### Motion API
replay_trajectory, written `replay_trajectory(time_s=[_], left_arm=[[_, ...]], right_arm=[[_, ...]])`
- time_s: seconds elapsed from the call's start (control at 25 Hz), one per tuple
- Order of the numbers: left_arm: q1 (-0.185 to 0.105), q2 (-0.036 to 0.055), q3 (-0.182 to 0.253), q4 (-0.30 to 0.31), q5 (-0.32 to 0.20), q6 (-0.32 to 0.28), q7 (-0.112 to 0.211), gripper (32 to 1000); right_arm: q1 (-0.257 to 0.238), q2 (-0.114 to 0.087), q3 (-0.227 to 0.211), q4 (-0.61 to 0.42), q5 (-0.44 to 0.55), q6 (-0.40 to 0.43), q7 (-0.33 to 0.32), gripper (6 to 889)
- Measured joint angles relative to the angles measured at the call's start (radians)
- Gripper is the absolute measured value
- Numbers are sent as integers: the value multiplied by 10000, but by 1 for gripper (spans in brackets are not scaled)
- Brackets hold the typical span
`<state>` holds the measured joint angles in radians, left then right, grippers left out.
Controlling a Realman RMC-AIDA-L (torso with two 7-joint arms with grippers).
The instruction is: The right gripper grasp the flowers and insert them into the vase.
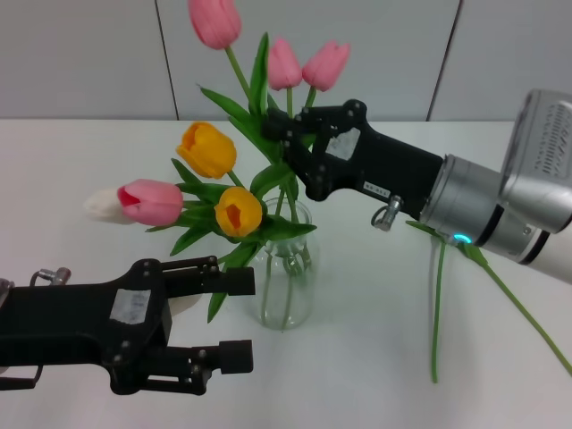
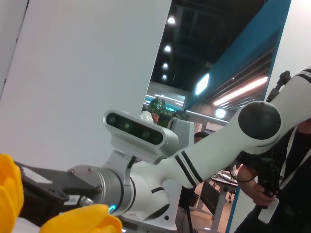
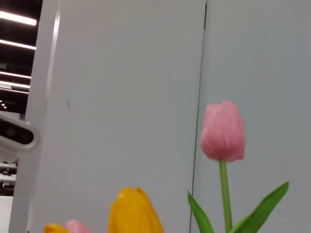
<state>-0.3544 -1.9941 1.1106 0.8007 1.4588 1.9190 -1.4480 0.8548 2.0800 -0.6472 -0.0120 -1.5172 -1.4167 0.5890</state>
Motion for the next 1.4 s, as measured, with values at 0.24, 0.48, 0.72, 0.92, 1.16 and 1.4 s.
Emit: replay_trajectory(time_s=[0.24,0.48,0.72,0.92,1.16,1.4], left_arm=[[2,0,0,0,0,0,0,839],[14,5,0,0,0,0,0,839],[17,11,0,0,0,1,1,839],[21,16,0,-1,0,1,0,839],[101,27,0,0,0,0,0,839],[134,46,0,-1,0,0,0,839]], right_arm=[[-326,0,-265,-42,-1,-7,0,49],[-604,0,-316,-143,0,-99,-10,61],[-702,0,-387,-219,2,-140,-15,74],[-918,-2,-397,-336,2,-517,-209,180],[-1179,-24,-361,-470,32,-737,-236,383],[-1621,-71,-366,-830,41,-1161,-103,470]])
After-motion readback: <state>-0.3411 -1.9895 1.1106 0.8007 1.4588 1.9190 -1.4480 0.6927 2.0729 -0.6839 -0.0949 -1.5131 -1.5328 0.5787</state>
